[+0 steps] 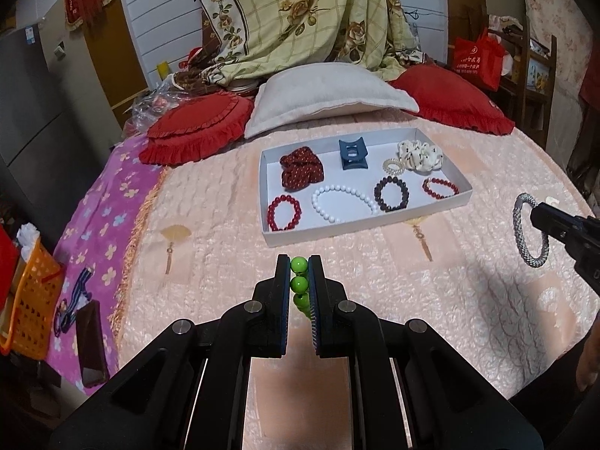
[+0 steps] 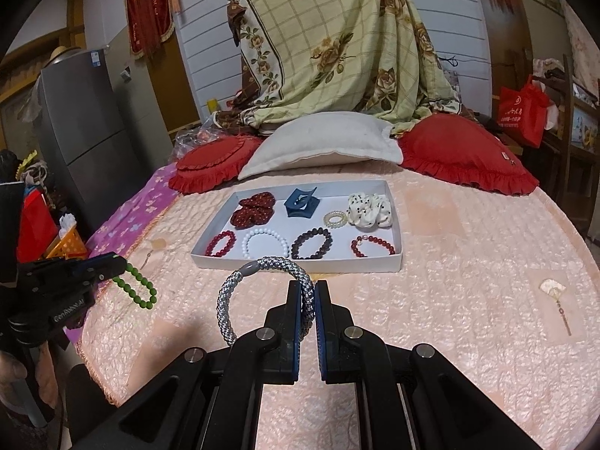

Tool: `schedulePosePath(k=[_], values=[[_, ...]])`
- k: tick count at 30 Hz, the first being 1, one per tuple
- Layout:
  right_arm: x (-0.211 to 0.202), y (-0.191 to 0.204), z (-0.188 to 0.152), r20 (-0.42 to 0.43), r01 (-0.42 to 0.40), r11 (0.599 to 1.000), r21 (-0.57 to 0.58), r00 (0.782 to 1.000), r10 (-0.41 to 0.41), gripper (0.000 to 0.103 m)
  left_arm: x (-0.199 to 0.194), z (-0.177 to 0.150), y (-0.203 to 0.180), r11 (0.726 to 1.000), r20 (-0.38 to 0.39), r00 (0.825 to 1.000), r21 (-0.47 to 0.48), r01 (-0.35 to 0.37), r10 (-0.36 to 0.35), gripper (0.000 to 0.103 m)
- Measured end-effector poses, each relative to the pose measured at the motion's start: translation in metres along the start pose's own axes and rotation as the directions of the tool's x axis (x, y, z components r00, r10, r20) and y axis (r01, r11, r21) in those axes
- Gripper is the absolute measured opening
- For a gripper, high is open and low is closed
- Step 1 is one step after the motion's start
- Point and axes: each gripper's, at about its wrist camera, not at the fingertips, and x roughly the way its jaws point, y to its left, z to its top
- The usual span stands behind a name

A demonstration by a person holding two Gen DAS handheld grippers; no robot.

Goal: Organize jewelry
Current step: 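Lift the green bracelet and silver bangle and carry them toward the tray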

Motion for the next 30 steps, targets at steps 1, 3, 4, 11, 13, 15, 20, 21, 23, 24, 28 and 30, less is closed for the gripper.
schedulePosePath(k=[1,3,4,11,13,15,20,21,23,24,28,30], values=[[0.002,-0.001,0.001,-0.001,0.002,1.0,0.0,1.0,-0.002,0.006,0.001,0.003,0.001,1.0,0.001,1.0,0.0,0.004,-0.004,0.008],[0.007,-0.003,0.005,-0.005,0.004,1.0,0.002,1.0,-0.004,0.006,0.002,0.011,0.004,1.0,0.005,1.0,0.001,0.017,-0.017,0.008],[0.01,-0.003,0.007,-0.007,0.006,1.0,0.0,1.0,-0.006,0.006,0.003,0.016,0.006,1.0,0.008,1.0,0.002,0.025,-0.025,0.008],[0.03,-0.009,0.012,-0.028,0.006,1.0,0.006,1.0,-0.006,0.006,0.01,0.033,0.01,0.994,0.035,0.994,-0.006,0.106,-0.106,0.008],[0.036,-0.01,0.011,-0.039,0.004,1.0,0.009,0.999,-0.004,0.006,0.014,0.035,0.01,0.992,0.034,0.992,-0.012,0.123,-0.122,0.008],[0.04,-0.012,0.011,-0.047,0.007,1.0,0.008,0.999,-0.007,0.006,0.017,0.037,0.009,0.991,0.036,0.991,-0.008,0.131,-0.131,0.008],[0.05,-0.018,0.013,-0.06,0.013,1.0,0.015,0.998,-0.012,0.006,0.024,0.039,0.013,0.987,0.045,0.987,-0.009,0.158,-0.157,0.008],[0.052,-0.019,0.015,-0.063,0.015,1.0,0.013,0.998,-0.014,0.006,0.026,0.039,0.014,0.987,0.043,0.986,-0.012,0.16,-0.16,0.008],[0.056,-0.02,0.019,-0.067,0.017,1.0,0.012,0.998,-0.016,0.006,0.032,0.041,0.017,0.987,0.034,0.987,-0.025,0.157,-0.156,0.008],[0.059,-0.021,0.022,-0.071,0.016,1.0,0.014,0.997,-0.015,0.006,0.034,0.041,0.019,0.987,0.031,0.987,-0.03,0.156,-0.155,0.008],[0.067,-0.017,0.027,-0.075,0.013,1.0,0.008,0.997,-0.012,0.006,0.047,0.046,0.024,0.986,0.019,0.987,-0.051,0.158,-0.157,0.008],[0.074,-0.013,0.03,-0.082,0.019,1.0,-0.003,0.996,-0.02,0.006,0.052,0.049,0.023,0.984,0.019,0.985,-0.055,0.17,-0.169,0.008]])
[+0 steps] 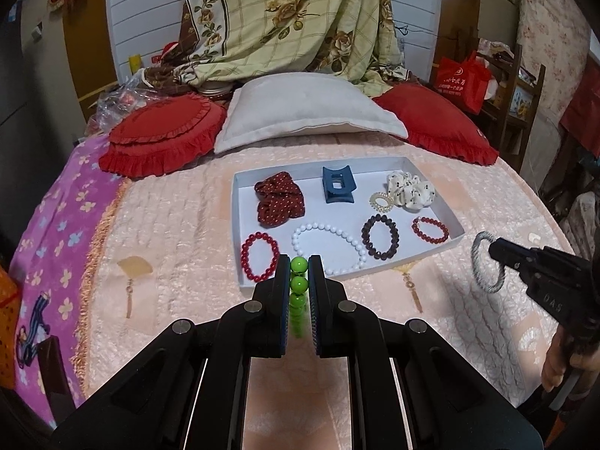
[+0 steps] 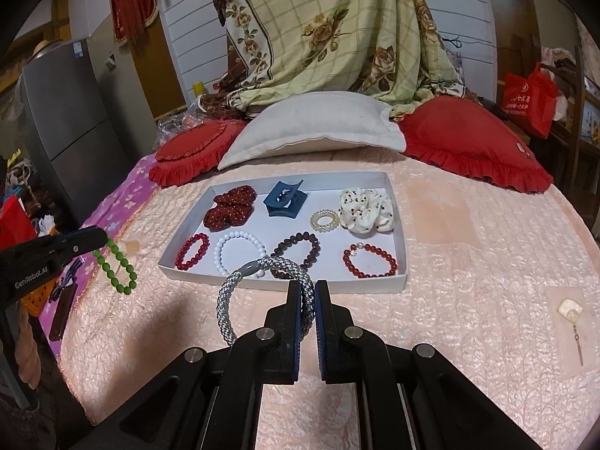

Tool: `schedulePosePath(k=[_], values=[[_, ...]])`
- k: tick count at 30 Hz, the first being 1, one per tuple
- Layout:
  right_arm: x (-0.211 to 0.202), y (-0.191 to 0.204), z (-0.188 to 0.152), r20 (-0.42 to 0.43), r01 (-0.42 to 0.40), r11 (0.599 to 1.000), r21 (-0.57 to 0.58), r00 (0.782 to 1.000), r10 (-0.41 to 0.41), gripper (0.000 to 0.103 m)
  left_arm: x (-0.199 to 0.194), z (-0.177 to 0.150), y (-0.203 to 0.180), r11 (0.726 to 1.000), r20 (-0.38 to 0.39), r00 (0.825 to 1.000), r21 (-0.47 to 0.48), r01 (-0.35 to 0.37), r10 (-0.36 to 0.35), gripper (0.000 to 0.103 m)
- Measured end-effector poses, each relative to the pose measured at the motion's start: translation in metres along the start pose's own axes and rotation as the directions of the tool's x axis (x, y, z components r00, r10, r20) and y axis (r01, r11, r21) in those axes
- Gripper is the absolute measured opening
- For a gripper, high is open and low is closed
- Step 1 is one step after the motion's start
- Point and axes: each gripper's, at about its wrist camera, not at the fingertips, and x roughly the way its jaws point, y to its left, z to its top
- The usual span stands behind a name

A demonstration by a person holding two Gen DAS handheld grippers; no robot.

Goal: Organize jewelry
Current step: 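Lift the green bracelet and silver bangle and carry them toward the tray, then lower the green bracelet and silver bangle into the tray and open both tools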

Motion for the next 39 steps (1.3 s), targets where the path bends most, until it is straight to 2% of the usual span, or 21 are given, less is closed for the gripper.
schedulePosePath(k=[7,11,15,23,33,39], values=[[0.019,0.008,0.02,-0.008,0.019,1.0,0.003,1.0,-0.019,0.006,0.028,0.025,-0.007,0.99,-0.011,0.99,-0.005,0.139,-0.139,0.008],[0.034,0.014,0.035,-0.003,0.05,0.999,-0.012,0.999,-0.05,0.006,0.05,0.039,-0.008,0.971,-0.024,0.971,-0.018,0.239,-0.239,0.008],[0.055,0.014,0.047,-0.011,0.059,0.998,0.003,0.998,-0.059,0.006,0.079,0.05,-0.007,0.95,-0.062,0.948,-0.057,0.308,-0.311,0.008],[0.106,0.006,0.062,-0.06,0.046,0.998,0.049,0.997,-0.043,0.006,0.128,0.056,-0.005,0.944,-0.141,0.935,-0.101,0.313,-0.325,0.008],[0.165,-0.006,0.074,-0.151,0.017,0.996,0.089,0.989,-0.004,0.006,0.175,0.043,0.005,0.967,-0.221,0.943,-0.117,0.228,-0.249,0.008],[0.184,0.0,0.076,-0.178,0.014,0.997,0.071,0.984,-0.001,0.006,0.186,0.037,0.006,0.97,-0.241,0.942,-0.118,0.212,-0.235,0.008]])
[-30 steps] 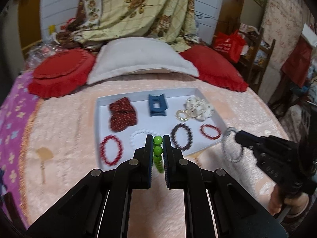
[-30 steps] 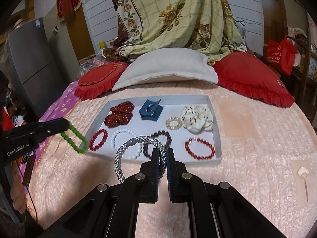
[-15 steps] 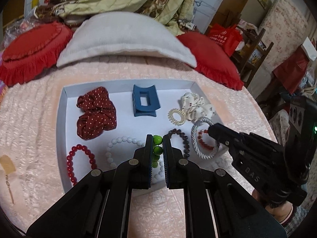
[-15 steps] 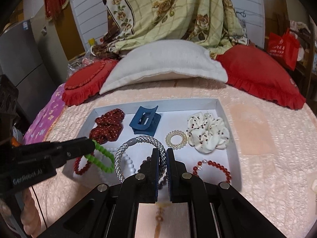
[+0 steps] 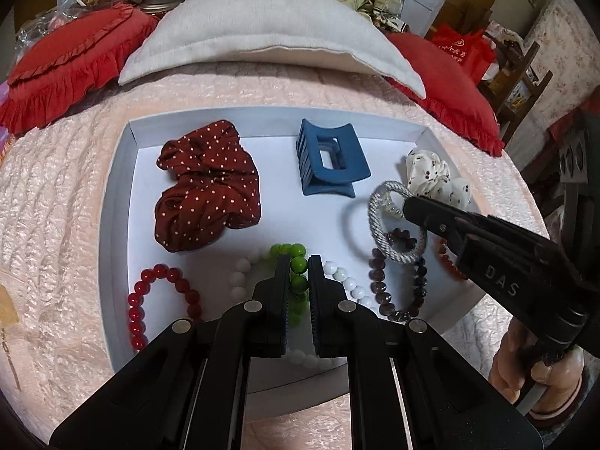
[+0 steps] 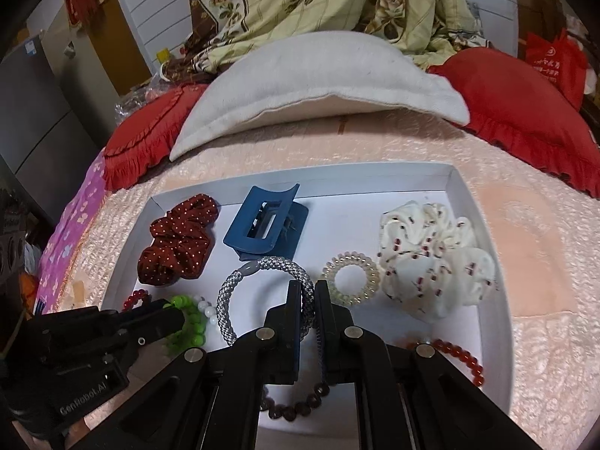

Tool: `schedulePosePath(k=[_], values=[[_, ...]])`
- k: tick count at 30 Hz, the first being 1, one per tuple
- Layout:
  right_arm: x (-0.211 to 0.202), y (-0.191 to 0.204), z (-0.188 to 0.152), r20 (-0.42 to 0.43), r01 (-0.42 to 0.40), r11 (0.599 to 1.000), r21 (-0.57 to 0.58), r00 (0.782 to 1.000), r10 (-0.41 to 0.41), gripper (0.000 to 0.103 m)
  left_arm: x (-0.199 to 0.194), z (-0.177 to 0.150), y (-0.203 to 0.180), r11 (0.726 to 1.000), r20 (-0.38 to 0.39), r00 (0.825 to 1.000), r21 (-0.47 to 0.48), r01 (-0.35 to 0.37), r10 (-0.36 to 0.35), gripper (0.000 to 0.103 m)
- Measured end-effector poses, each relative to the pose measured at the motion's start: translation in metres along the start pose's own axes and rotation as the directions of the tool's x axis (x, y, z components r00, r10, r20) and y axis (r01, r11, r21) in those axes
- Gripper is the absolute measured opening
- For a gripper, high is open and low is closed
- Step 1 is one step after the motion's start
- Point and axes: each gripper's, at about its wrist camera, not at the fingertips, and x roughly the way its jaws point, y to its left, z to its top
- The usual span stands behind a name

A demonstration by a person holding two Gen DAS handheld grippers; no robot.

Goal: Organize jewelry
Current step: 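Lower the green bracelet and silver bangle into the tray and open both tools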

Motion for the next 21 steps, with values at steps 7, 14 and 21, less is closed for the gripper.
schedulePosePath(k=[7,14,21], values=[[0.01,0.003,0.005,-0.026,-0.017,1.0,-0.009,1.0,0.017,0.007,-0.002,-0.001,-0.002,1.0,0.005,1.0,0.006,0.002,-0.002,0.014],[-0.009,0.001,0.001,0.008,0.002,1.0,0.0,1.0,-0.002,0.032,-0.031,-0.005,-0.007,1.0,0.051,0.999,-0.003,0.01,-0.01,0.043],[-0.031,0.031,-0.037,-0.008,0.028,0.99,-0.141,1.0,-0.029,0.032,-0.093,-0.033,-0.009,0.994,0.135,0.985,-0.019,-0.105,0.106,0.044]])
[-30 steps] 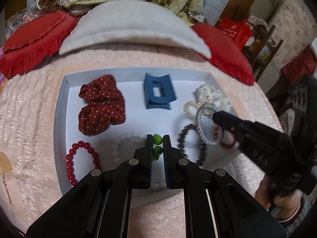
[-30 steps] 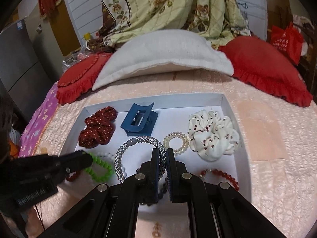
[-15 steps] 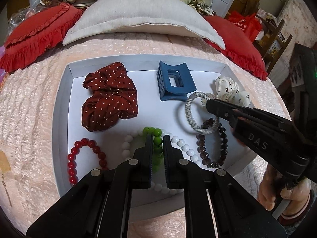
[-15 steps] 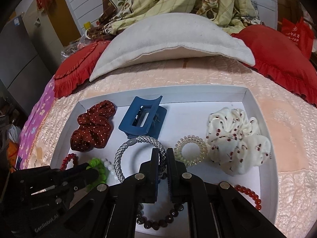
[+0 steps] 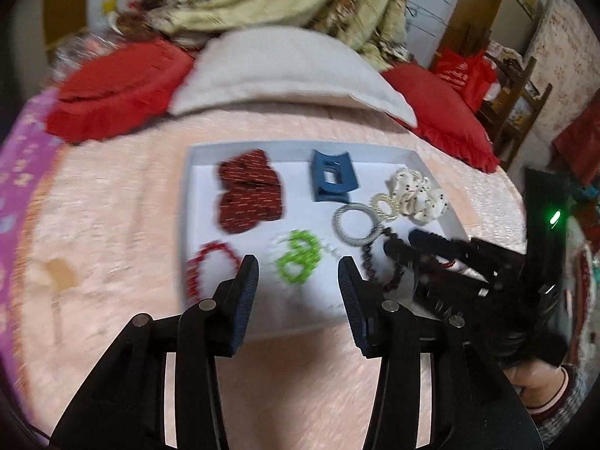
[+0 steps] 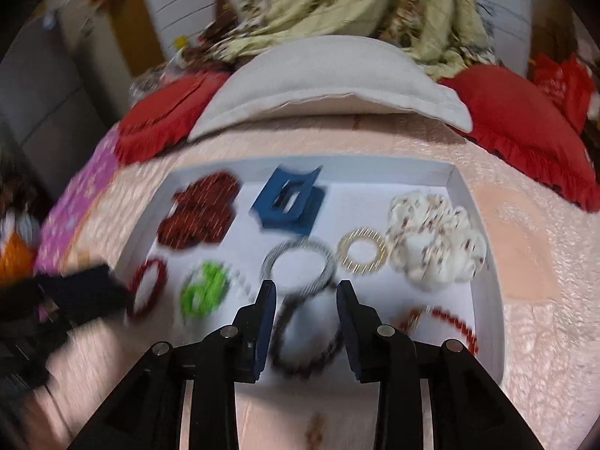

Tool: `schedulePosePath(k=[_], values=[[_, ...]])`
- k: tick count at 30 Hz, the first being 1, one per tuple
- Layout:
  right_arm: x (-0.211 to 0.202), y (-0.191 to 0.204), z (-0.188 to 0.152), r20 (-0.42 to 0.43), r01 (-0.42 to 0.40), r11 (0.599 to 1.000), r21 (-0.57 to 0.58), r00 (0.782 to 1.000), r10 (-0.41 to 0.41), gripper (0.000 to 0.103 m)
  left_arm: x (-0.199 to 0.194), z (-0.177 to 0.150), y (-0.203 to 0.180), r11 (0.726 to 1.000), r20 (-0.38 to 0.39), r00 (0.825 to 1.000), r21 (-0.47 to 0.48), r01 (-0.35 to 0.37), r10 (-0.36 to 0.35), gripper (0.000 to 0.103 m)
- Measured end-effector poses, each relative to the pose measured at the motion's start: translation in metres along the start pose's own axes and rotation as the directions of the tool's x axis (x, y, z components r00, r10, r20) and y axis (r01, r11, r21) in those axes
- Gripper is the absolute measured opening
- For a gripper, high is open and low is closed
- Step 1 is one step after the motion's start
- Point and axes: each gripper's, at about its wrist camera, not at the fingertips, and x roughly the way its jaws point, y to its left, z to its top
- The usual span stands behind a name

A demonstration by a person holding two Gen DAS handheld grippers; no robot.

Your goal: Organize jewelry

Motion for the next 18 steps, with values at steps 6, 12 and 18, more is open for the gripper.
schedulePosePath(k=[6,12,18], values=[[0.015,0.015,-0.019,-0.079,0.011,1.0,-0.011,0.997,-0.011,0.032,-0.037,-0.04,0.016,0.986,0.075,0.984,-0.029,-0.162,0.164,0.044],[0.01,0.009,-0.022,-0.117,-0.007,1.0,0.029,0.993,0.01,0.032,-0.034,-0.063,0.037,0.968,0.084,0.965,-0.043,-0.247,0.25,0.044],[-0.009,0.014,-0.041,-0.13,-0.014,0.999,0.046,0.991,0.02,0.032,-0.037,-0.069,0.048,0.972,0.121,0.965,-0.059,-0.226,0.232,0.044]])
